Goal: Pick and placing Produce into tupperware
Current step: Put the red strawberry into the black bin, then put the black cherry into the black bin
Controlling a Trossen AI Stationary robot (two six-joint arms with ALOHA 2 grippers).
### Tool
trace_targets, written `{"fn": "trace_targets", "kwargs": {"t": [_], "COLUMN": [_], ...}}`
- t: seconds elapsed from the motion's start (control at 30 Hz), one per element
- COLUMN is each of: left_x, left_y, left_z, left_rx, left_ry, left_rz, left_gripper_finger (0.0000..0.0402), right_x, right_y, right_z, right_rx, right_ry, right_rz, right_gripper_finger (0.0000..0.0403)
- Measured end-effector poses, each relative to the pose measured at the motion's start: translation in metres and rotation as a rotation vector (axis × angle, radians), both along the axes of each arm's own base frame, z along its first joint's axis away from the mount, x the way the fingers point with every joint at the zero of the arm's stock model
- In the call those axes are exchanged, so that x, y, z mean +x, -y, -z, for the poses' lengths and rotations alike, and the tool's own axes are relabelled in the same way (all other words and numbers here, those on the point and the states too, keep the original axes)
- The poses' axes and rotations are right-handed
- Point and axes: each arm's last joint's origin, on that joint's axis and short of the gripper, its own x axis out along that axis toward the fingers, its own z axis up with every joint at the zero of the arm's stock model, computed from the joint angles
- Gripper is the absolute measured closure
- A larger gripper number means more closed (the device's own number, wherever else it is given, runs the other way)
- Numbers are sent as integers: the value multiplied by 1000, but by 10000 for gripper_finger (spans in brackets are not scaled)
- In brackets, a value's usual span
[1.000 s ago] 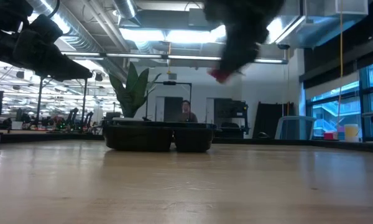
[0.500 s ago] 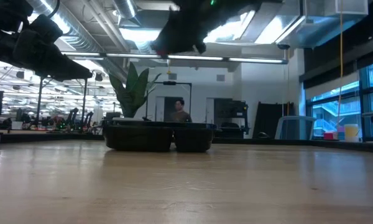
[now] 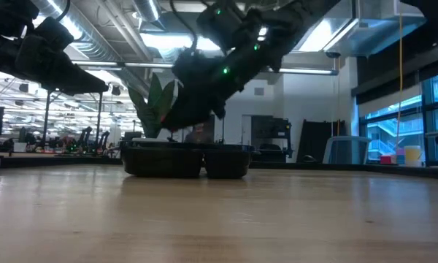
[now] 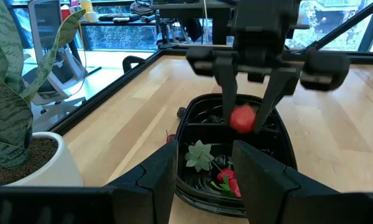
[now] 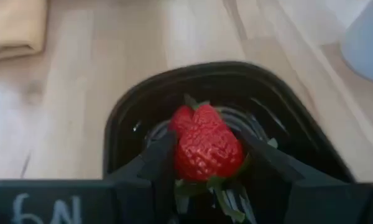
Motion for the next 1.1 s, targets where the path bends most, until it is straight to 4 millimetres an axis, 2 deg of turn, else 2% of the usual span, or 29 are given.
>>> {"fn": "trace_targets", "kwargs": {"t": [0.3,0.67,1.1], "left_x": [0,0,0], "left_y": [0,0,0], "left_z": [0,0,0], "left_rx": [0,0,0], "left_ry": [0,0,0], "left_rz": [1,0,0], "left_gripper_finger": [255,255,255], "right_x": [2,3,2], "right_y": [3,3,3], "right_z": [26,27,27], "right_rx": [23,22,23], "right_ry": [-69,-66,-71], "right_rz": [22,22,23], "right_gripper_finger": [245,242,212]}}
